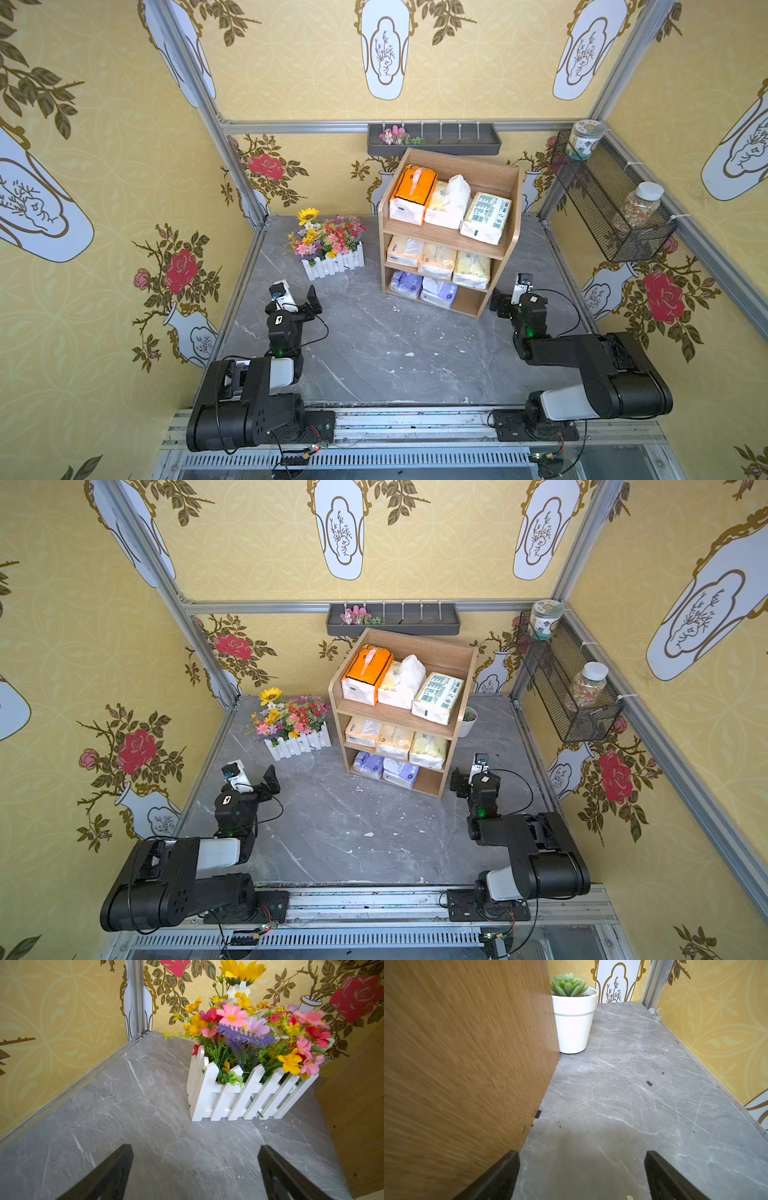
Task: Remove the tissue boxes from the shelf
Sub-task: Pick up a box of tissues from the shelf.
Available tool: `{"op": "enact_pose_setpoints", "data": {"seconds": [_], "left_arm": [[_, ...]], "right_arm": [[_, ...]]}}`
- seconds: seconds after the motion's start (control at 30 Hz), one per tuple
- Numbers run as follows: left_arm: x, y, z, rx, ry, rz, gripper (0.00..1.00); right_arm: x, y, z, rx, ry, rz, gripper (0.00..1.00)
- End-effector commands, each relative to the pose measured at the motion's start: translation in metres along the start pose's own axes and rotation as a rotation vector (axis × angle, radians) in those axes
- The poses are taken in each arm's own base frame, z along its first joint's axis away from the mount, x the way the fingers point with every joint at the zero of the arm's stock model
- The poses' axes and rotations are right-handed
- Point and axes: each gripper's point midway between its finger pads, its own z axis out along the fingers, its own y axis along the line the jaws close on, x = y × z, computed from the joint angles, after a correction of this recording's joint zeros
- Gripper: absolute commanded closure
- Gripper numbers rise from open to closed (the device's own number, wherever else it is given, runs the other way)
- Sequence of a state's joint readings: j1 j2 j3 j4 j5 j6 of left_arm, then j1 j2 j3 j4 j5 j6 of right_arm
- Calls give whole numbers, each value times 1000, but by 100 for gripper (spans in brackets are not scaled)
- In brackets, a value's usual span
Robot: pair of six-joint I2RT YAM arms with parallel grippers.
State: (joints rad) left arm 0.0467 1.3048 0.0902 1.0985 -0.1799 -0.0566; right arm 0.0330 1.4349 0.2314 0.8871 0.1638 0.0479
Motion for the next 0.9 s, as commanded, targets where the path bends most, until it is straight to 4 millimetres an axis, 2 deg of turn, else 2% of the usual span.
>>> {"op": "enact_pose_setpoints", "data": {"seconds": [0.0,0.6,0.7,0.77,0.87], "left_arm": [[-6,-2,0,13,-27,4,0],[-7,-2,-1,10,-31,1,0],[-20,-8,-6,37,-75,10,0],[-30,-6,-12,9,-104,3,0],[-50,-12,-22,-30,-144,34,0]], "right_arm": [[-6,0,0,1,-23,2,3],[-6,0,-1,0,-26,2,3],[-13,-6,-8,29,-63,14,3],[-22,-12,-19,56,-85,29,3],[-43,-11,-32,40,-100,28,3]]}}
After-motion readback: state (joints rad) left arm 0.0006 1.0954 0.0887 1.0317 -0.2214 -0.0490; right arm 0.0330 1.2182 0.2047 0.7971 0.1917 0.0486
